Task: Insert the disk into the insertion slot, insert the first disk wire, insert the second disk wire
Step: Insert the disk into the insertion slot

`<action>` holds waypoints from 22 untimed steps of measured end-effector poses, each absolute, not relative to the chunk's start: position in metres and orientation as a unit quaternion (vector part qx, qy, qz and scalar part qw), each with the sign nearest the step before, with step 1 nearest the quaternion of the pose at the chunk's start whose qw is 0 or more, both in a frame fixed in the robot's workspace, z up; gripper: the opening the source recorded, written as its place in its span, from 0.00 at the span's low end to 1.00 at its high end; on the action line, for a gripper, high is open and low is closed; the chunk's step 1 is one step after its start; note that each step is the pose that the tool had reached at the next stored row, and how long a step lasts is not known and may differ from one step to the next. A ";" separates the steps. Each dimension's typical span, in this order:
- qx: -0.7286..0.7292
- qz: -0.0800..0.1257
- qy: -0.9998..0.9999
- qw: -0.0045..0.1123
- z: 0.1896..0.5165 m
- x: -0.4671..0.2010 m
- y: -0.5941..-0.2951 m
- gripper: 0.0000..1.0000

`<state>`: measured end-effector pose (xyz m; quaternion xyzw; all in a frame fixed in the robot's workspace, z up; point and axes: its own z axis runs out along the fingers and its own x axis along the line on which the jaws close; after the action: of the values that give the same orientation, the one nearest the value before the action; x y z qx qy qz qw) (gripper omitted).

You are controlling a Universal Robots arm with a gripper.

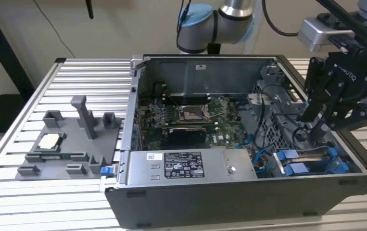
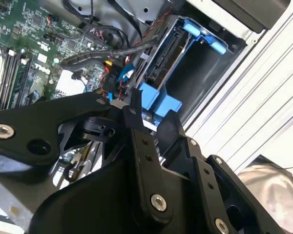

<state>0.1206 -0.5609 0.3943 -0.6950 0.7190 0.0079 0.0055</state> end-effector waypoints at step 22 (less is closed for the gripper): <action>-0.695 0.025 0.719 0.022 0.394 0.136 -0.550 0.41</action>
<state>0.1356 -0.5498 0.3944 -0.6946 0.7186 0.0253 0.0222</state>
